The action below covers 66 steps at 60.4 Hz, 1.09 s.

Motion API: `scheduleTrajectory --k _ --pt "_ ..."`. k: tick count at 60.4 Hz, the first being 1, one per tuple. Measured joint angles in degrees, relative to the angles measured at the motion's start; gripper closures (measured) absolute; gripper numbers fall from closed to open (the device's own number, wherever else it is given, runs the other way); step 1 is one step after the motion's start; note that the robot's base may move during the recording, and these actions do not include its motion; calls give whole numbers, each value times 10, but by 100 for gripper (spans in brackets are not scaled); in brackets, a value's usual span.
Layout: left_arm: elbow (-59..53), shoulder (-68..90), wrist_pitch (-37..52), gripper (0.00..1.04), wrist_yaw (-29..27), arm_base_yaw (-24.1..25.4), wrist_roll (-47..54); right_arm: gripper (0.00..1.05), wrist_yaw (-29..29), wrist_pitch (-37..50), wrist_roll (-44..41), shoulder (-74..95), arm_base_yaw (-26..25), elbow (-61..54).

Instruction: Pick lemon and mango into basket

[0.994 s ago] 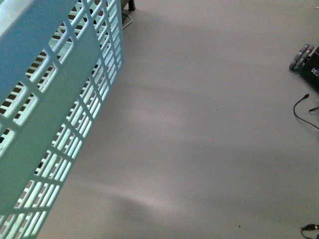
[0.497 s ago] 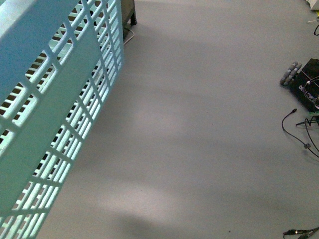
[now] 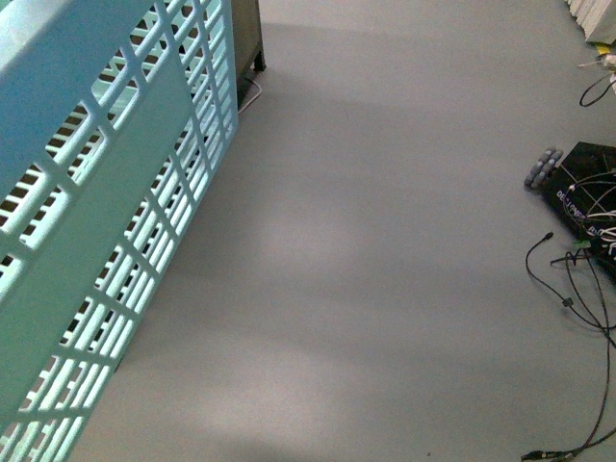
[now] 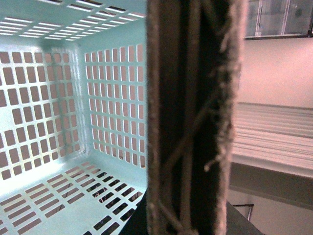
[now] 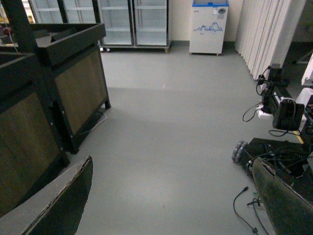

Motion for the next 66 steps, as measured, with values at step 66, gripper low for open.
scheduleTrajectory --k 66 --pt "1 0 0 100 10 -2 -7 9 2 0 0 0 0 0"
